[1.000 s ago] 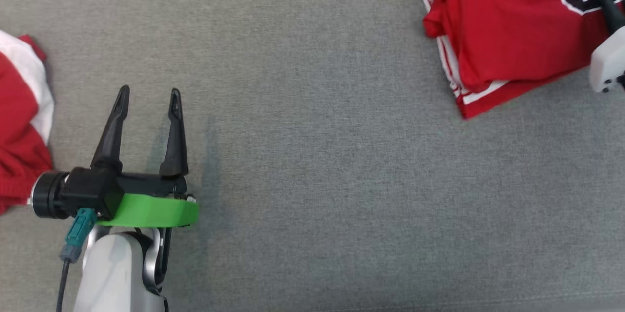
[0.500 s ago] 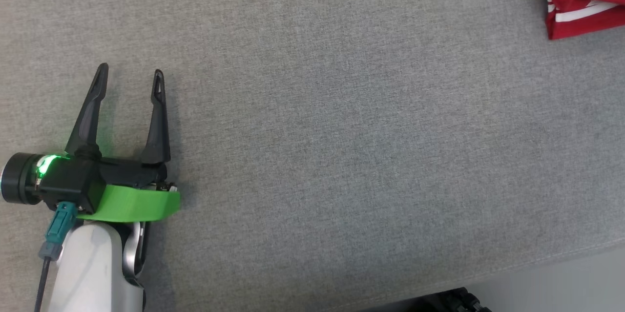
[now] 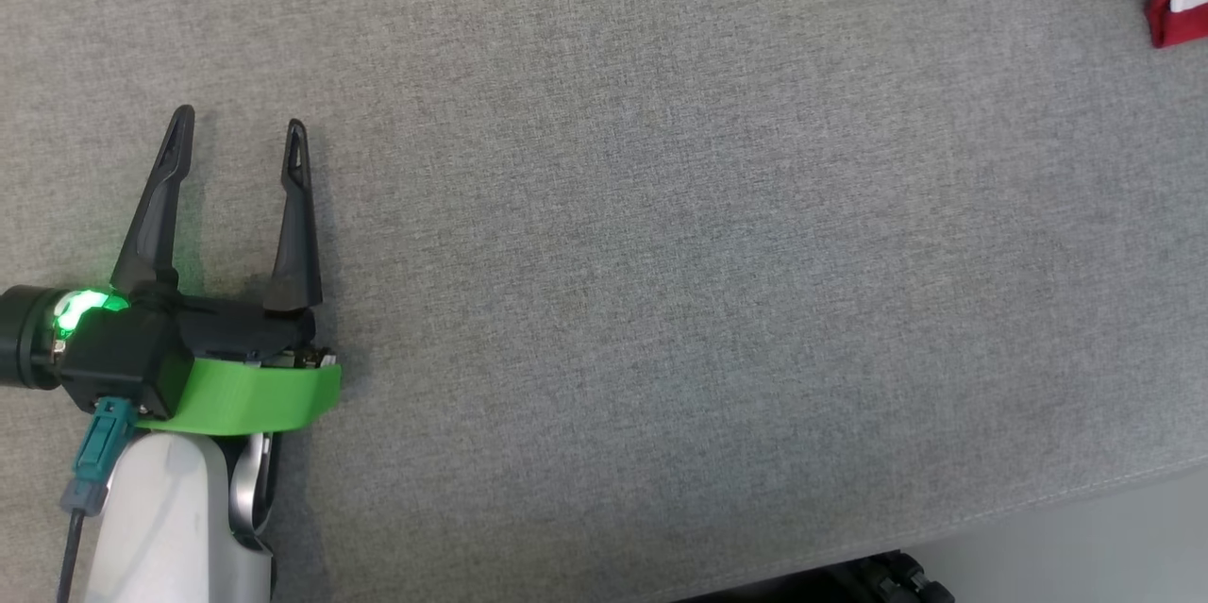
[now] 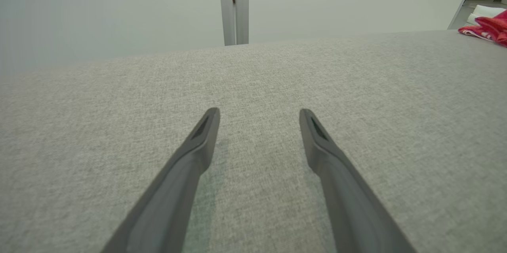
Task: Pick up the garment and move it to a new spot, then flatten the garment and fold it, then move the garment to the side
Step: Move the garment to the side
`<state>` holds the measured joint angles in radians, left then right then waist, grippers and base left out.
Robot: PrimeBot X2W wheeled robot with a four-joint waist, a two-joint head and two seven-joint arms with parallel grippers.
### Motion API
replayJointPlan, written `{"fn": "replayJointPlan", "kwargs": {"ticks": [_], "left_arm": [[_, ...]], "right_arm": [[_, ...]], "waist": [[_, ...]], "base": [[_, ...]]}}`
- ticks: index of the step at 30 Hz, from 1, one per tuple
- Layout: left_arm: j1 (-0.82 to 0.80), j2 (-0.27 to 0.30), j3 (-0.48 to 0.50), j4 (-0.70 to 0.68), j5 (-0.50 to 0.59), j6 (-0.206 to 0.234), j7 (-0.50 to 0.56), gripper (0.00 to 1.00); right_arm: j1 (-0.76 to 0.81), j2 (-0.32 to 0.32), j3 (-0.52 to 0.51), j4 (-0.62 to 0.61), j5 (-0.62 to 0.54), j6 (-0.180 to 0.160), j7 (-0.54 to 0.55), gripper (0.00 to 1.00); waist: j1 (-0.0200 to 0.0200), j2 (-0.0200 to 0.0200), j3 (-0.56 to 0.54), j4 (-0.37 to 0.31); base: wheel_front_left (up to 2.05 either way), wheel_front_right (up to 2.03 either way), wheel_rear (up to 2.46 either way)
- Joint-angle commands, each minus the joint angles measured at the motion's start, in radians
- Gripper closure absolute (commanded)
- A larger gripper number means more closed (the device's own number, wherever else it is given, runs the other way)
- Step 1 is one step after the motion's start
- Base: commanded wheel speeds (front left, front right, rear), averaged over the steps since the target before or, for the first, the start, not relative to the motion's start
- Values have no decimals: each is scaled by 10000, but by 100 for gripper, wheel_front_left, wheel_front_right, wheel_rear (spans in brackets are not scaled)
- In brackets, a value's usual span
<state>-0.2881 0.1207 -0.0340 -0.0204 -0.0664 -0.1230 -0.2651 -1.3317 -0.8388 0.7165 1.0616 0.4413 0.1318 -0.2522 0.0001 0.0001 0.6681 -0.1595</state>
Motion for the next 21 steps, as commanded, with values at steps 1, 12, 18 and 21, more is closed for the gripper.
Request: {"fn": "replayJointPlan", "kwargs": {"ticks": [1,12,18,21], "left_arm": [[7,-20,9,201,-25,21,19,0],[568,-334,330,477,-344,123,11,0],[1278,-480,757,626,-570,211,10,0],[1637,-548,948,709,-672,227,10,0]], "right_arm": [[-199,125,-137,64,-163,-23,-84,0],[1488,1150,-3588,-2963,-1542,-23,-127,0],[3474,2436,-4880,-4839,-2349,-23,-128,0],[4434,3070,-5271,-5511,-2558,-23,-129,0]], "waist": [[-1,-1,-98,21],[-1,-1,-1622,252],[-1,-1,-2825,424],[-1,-1,-3338,504]], "base": [[0,0,0],[0,0,0],[0,0,0],[0,0,0]]}}
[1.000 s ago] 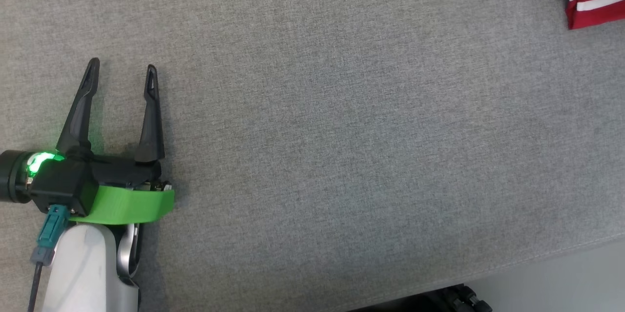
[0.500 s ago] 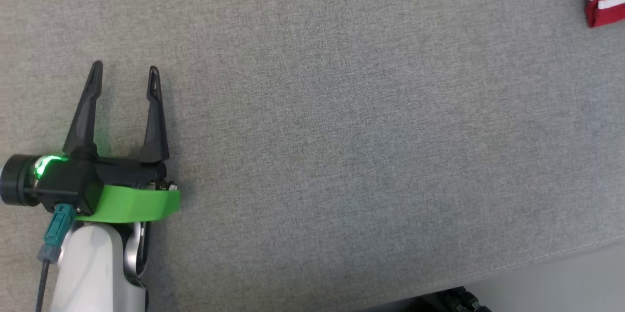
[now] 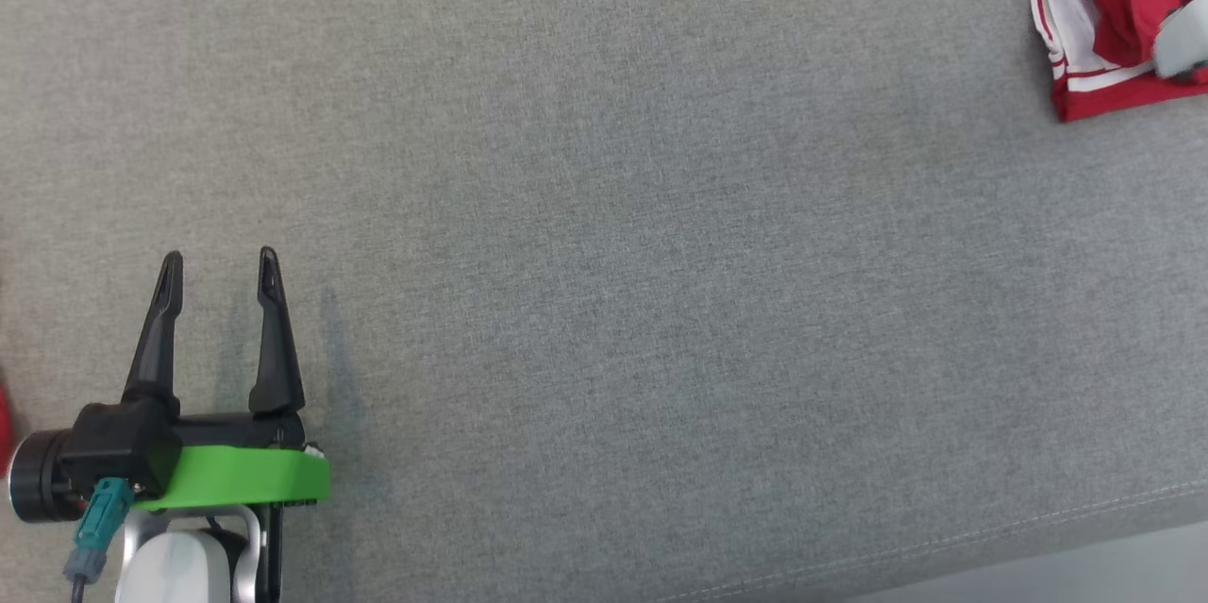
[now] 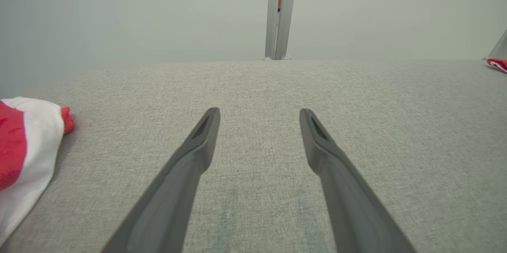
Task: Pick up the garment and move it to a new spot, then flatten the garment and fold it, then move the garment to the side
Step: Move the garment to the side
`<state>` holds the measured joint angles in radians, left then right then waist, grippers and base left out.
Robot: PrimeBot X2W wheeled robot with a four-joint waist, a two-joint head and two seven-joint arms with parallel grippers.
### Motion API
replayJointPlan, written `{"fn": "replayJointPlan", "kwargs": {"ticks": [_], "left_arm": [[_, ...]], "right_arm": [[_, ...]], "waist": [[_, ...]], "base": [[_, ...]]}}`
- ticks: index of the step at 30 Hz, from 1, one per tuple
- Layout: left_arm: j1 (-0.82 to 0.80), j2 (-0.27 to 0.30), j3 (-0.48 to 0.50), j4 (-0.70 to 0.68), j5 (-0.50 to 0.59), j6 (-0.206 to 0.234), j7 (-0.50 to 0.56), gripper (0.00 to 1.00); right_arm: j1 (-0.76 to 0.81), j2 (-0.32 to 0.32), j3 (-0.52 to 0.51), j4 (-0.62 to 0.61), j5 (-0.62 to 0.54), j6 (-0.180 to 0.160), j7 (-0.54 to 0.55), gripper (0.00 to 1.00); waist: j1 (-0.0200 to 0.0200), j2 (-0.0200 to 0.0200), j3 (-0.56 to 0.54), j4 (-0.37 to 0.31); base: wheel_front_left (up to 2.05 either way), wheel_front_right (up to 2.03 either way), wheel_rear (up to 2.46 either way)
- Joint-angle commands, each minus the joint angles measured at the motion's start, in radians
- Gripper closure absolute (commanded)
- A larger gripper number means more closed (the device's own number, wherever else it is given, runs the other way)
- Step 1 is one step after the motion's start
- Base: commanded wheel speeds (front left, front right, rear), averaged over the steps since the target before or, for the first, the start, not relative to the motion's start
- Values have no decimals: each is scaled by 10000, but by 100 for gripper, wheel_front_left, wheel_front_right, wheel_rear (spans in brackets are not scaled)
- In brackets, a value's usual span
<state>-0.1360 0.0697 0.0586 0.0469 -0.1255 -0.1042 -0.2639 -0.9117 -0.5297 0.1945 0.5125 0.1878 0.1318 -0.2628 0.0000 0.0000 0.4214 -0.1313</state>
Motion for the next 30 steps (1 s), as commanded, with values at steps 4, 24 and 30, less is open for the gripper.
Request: {"fn": "replayJointPlan", "kwargs": {"ticks": [4,24,30], "left_arm": [[454,-90,132,136,-149,28,-1,0],[1417,-182,117,958,-329,-86,-1,0],[1634,-181,136,1098,-406,-100,0,0]], "right_arm": [[1316,710,-411,-719,-201,-23,-24,0],[6679,2954,-1077,-2625,71,-21,-23,0],[8035,3506,-1331,-3143,-67,-21,-23,0]], "waist": [[0,0,-1407,377],[0,0,-3392,947],[0,0,-3747,985]], "base": [[0,0,0],[0,0,0],[0,0,0]]}}
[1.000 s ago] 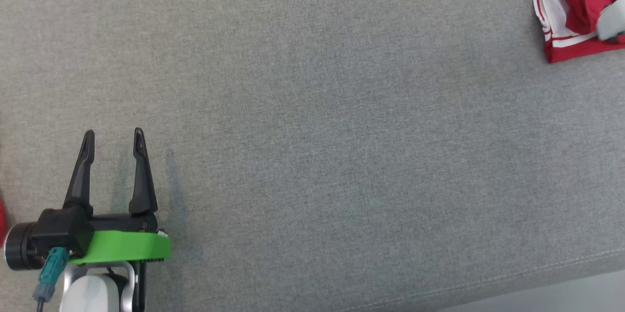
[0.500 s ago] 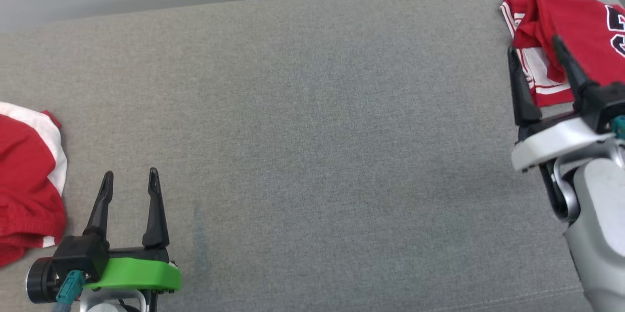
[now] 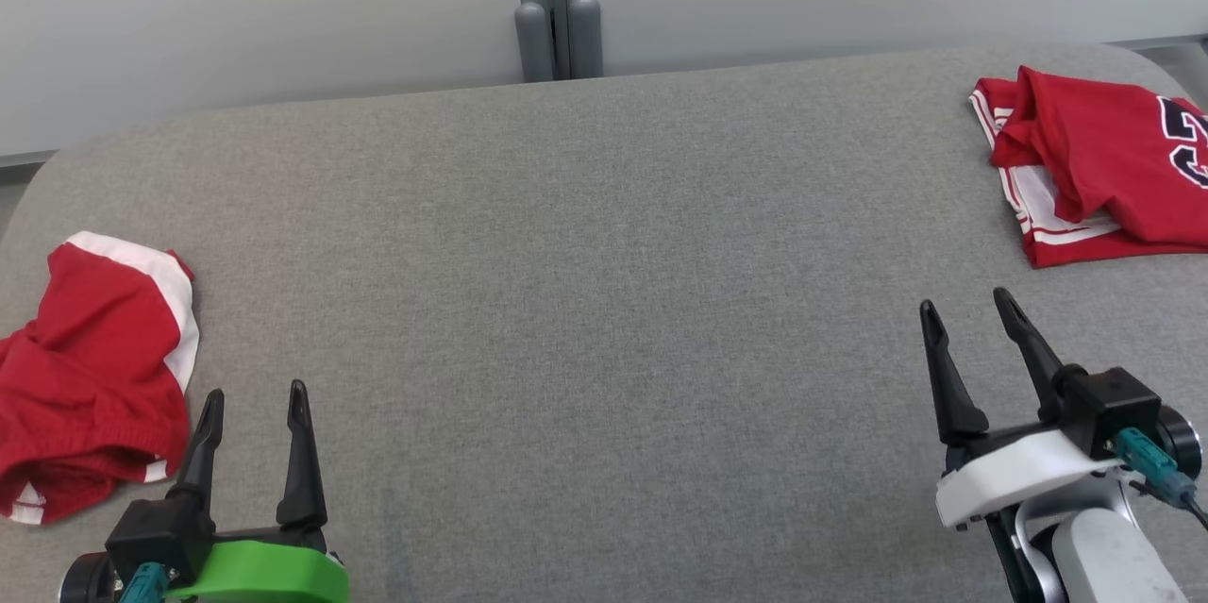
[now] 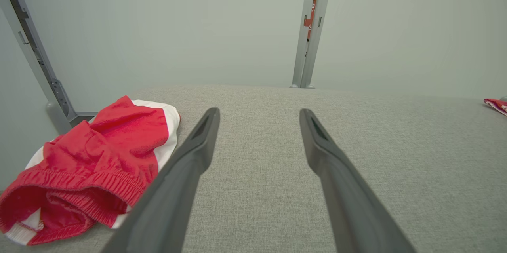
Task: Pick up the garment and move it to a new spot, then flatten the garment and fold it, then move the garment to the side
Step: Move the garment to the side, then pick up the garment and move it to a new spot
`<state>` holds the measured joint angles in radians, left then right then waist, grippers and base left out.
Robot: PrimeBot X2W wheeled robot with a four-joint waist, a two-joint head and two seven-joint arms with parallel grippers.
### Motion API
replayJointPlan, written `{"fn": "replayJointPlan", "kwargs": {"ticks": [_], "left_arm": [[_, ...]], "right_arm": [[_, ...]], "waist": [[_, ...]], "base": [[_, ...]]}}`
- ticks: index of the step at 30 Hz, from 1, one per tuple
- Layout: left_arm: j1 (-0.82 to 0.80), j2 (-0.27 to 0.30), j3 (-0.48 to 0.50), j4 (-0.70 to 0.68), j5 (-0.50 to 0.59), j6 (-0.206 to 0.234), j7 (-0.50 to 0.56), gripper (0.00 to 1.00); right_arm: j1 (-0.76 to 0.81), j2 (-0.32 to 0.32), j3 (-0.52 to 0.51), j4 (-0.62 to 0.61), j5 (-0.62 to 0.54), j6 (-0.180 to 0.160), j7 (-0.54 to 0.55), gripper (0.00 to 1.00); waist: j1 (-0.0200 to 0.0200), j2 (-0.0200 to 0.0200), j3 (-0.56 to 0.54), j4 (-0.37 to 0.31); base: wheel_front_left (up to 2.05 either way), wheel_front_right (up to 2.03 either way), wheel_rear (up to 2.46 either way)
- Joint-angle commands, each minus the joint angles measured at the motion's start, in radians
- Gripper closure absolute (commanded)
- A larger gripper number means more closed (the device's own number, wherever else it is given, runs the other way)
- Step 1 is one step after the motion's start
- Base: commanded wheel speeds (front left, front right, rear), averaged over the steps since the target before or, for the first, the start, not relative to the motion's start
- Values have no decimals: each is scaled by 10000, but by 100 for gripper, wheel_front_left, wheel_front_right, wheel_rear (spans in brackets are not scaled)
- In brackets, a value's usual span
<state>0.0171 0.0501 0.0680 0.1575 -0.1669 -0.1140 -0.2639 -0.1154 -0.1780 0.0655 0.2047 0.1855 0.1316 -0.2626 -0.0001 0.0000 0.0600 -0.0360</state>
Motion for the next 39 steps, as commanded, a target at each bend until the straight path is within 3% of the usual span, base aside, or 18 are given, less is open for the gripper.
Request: {"fn": "replayJointPlan", "kwargs": {"ticks": [1,13,39], "left_arm": [[160,14,40,14,0,-5,0,0],[567,15,79,137,-4,-35,0,0],[353,14,3,419,-14,-7,0,0]], "right_arm": [[298,96,-136,-53,6,-20,-27,0],[1638,888,-612,-364,-42,-18,-27,0],[1767,892,-434,-430,-169,-18,-27,0]], "waist": [[1,0,-203,19],[1,0,-629,-10],[1,0,-604,203]], "base": [[0,0,0],[0,0,0],[0,0,0]]}}
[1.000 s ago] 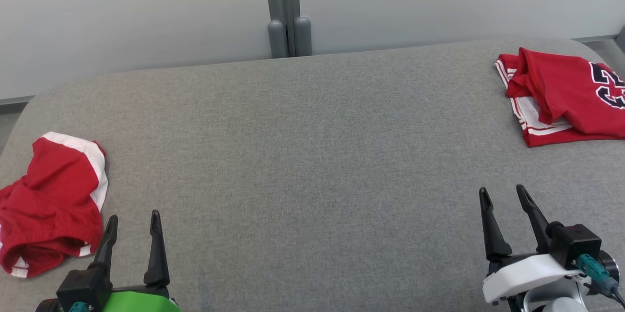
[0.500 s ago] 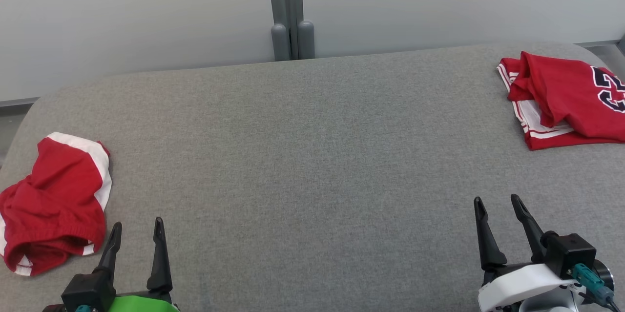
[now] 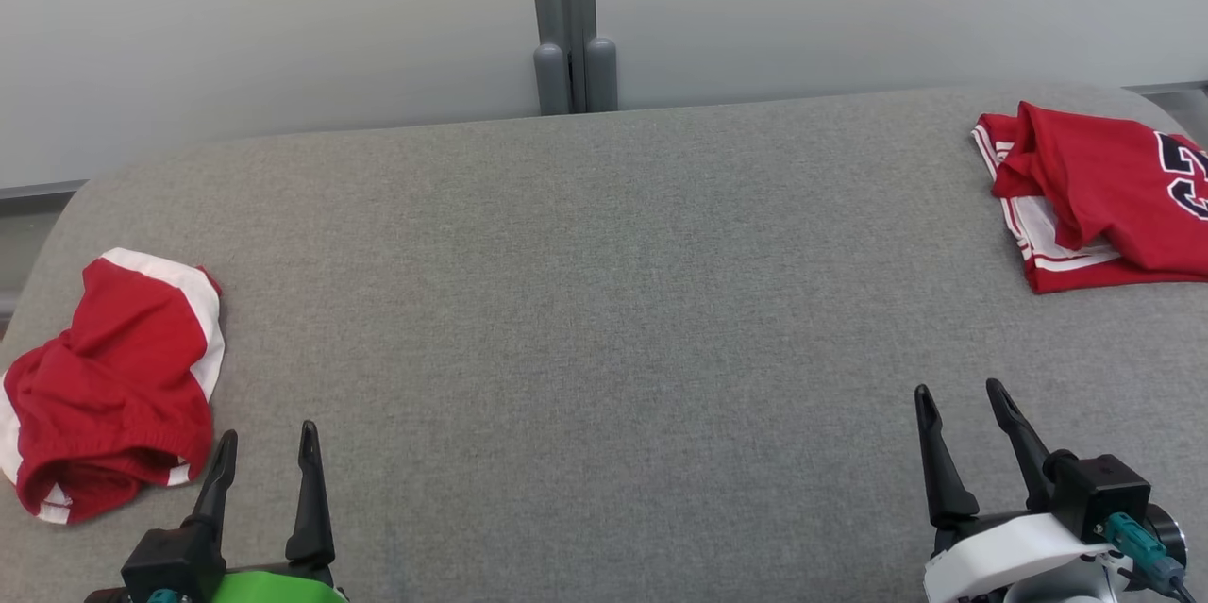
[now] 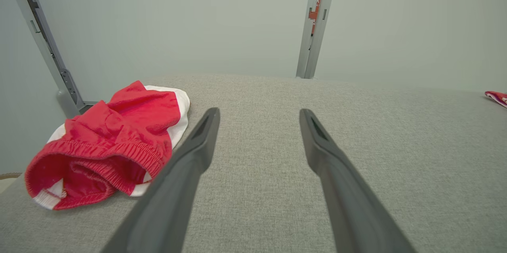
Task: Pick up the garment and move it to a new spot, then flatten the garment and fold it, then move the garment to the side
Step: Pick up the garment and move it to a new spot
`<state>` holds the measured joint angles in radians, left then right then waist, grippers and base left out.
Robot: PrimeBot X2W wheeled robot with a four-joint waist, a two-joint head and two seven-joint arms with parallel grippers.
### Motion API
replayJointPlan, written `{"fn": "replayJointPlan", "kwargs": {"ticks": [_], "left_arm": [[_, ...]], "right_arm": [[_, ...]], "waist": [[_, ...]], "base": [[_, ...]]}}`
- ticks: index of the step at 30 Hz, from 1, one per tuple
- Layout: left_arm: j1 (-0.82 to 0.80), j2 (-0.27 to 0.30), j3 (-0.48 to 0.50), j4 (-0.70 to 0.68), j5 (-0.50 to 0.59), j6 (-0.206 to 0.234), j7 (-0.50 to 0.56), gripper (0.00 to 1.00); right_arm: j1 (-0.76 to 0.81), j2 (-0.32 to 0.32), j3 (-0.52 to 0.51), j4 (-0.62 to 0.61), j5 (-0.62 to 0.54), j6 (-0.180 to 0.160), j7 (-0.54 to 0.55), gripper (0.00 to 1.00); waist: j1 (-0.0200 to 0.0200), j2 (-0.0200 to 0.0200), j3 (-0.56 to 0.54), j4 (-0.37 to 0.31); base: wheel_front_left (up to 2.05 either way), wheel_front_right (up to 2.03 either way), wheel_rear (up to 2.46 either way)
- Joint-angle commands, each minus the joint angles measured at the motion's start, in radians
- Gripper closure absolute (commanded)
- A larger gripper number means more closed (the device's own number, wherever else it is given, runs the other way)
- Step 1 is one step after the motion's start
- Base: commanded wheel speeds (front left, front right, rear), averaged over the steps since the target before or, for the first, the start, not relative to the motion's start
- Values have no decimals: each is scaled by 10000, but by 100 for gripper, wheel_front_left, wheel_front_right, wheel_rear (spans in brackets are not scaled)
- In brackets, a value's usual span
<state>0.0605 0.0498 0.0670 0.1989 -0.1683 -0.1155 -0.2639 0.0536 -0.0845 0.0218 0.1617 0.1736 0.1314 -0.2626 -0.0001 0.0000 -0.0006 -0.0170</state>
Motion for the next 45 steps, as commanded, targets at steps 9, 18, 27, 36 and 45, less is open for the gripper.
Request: {"fn": "replayJointPlan", "kwargs": {"ticks": [9,18,27,36,45], "left_arm": [[-132,21,130,18,173,13,-1,0],[-30,65,284,-26,285,-38,-1,0],[38,93,482,34,294,-71,-1,0],[146,133,628,49,363,-84,1,0],[218,145,795,80,344,-100,1,0]], "right_arm": [[120,-15,58,86,1,-16,-27,0],[218,35,91,168,16,-16,-27,0],[120,4,233,264,-20,-16,-27,0],[116,33,389,381,54,-16,-27,0],[84,62,455,424,43,-18,-27,0]], "waist": [[1,0,-32,690],[1,0,-37,1997],[1,0,-16,3259],[1,0,-73,4130],[1,0,-112,4412]], "base": [[0,0,0],[0,0,0],[0,0,0],[0,0,0],[0,0,0]]}}
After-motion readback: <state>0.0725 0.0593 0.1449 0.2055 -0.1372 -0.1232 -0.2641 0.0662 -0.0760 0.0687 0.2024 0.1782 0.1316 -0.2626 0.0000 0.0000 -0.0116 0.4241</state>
